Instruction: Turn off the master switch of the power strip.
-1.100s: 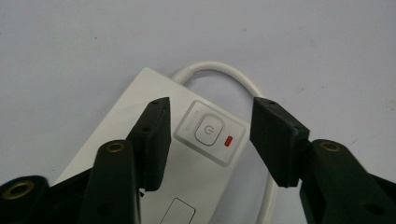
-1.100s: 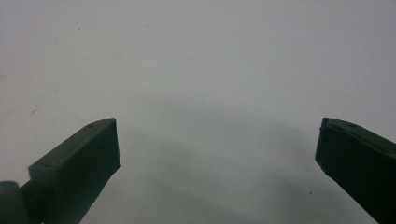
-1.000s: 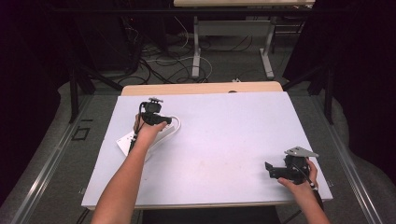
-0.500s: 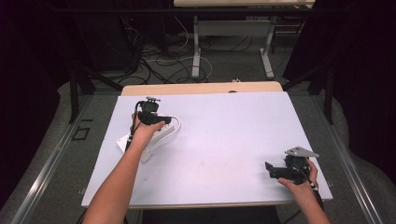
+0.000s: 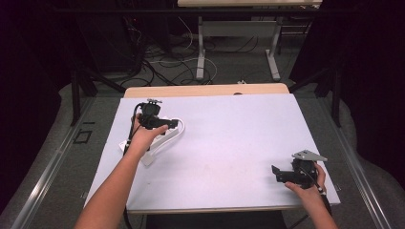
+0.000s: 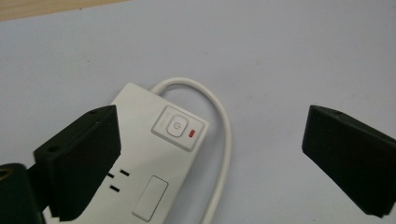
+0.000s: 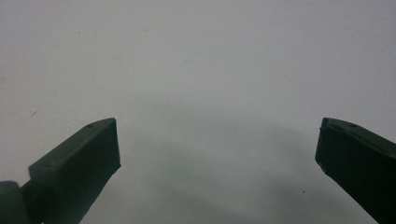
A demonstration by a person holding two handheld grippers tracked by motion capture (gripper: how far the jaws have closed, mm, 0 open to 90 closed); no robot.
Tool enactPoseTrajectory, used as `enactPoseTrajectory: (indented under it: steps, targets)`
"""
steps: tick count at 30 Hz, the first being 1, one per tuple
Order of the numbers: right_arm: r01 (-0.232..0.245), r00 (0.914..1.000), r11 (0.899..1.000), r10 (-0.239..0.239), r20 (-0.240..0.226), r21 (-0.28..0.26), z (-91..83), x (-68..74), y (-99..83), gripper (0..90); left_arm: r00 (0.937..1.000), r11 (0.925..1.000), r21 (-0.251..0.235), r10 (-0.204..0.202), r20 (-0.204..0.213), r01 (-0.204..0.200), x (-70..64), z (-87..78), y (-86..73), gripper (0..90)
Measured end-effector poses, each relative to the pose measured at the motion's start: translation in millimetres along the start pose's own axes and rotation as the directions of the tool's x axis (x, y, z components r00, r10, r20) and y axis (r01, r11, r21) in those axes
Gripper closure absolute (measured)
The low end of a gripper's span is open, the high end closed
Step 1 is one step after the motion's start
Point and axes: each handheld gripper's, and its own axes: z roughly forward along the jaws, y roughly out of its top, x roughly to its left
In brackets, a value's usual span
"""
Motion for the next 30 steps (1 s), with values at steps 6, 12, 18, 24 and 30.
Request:
enactPoseTrajectory:
  steps: [6, 12, 18, 24, 30]
  targets:
    - [-0.001, 0.9999, 1.000, 0.001, -0.010, 0.008, -0.9, 1.4, 0.2, 0.0, 0.9998, 0.9998, -0.018, 0.013, 0.016, -0.012, -9.4, -8.6, -2.3, 0.4]
    - [0.000, 0.9999, 1.000, 0.000, -0.012, 0.001, -1.6, 0.5, 0.6, 0.0, 0.9983, 0.9983, -0.030, 0.050, 0.029, -0.049, -18.2, -17.2, -5.2, 0.4]
    - [0.011, 0.9999, 1.000, -0.011, -0.011, -0.002, -2.4, 0.7, 1.1, 0.0, 0.9952, 0.9953, -0.037, 0.091, 0.035, -0.090, -25.5, -25.9, -8.0, 0.4]
    - [0.008, 0.9999, 1.000, -0.008, -0.009, -0.003, -3.0, 1.6, 1.3, 0.0, 0.9932, 0.9938, -0.044, 0.104, 0.052, -0.102, -30.6, -32.9, -12.4, 0.4]
    - [0.005, 0.9999, 1.000, -0.005, -0.011, -0.007, -3.9, 3.3, 1.8, 0.0, 0.9912, 0.9924, -0.054, 0.114, 0.067, -0.110, -35.0, -38.4, -18.2, 0.4]
